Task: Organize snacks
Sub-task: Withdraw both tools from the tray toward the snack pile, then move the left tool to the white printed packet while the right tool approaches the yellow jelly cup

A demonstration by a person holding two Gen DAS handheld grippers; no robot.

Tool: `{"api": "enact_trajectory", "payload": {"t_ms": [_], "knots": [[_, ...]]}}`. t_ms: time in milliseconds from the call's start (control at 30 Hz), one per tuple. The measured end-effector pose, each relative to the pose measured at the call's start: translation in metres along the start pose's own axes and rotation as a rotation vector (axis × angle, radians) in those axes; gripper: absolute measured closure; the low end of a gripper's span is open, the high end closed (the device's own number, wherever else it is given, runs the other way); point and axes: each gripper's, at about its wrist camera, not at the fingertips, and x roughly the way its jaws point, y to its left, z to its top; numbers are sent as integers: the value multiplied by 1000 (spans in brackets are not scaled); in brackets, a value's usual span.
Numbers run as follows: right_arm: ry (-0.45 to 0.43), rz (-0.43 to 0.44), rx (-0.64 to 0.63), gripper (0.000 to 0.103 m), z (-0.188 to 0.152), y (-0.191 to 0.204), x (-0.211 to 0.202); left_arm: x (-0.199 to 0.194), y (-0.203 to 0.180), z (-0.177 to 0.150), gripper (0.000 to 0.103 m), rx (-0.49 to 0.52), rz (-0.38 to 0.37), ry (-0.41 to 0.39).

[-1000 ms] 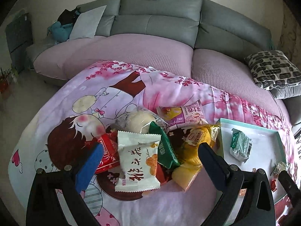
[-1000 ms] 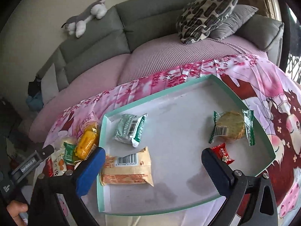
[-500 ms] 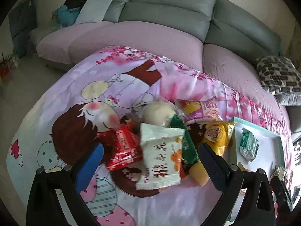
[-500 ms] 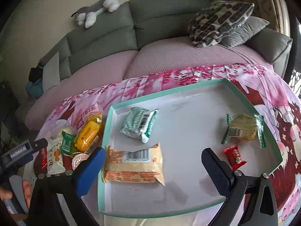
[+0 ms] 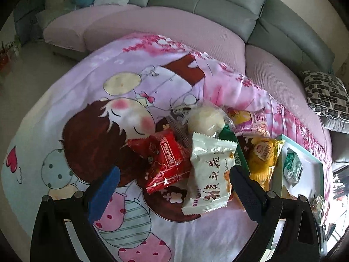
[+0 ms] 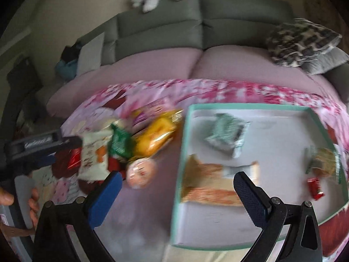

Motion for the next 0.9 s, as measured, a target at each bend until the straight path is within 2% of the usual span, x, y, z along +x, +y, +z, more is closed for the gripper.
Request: {"api": "enact_trajectory", "payload": {"t_ms": [367,567,633,800,900], "knots": [[54,-5,-71,0,-1,32,28,13,-38,-4,3,174,-43,54],[69,-7,-105,0,2,39,37,21,-48,-3,3,237,21,52],[78,1,-114,3,2,41,41,22,-48,-2,3,239,28,50],[81,-12,-157,20,2,49,49,25,-47,1,3,245,42,48],[91,-2,-155,24,4,50,54,29,-44,2,3,242,69,50]]}}
